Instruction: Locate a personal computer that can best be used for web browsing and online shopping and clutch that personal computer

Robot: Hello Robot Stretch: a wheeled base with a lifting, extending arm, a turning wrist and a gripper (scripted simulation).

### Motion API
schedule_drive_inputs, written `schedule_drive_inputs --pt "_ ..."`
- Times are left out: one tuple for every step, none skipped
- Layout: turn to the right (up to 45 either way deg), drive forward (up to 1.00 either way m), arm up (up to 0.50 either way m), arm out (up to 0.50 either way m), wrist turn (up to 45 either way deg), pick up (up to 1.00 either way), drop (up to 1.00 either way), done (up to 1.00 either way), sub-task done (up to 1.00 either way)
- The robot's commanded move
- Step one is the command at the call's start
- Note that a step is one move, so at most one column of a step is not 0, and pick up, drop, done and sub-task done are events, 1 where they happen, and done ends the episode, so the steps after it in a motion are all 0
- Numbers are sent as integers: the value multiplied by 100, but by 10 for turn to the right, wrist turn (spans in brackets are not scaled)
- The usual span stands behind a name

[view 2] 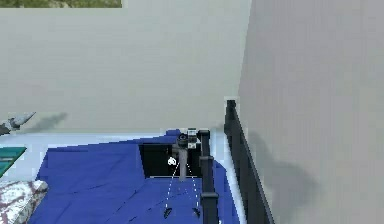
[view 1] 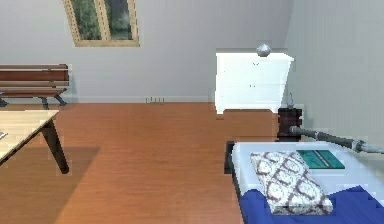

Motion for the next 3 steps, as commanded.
schedule_drive_inputs --pt "0 0 0 0 450 0 0 0 0" --pt "0 0 0 0 450 0 0 0 0" --pt "0 0 0 0 450 0 0 0 0"
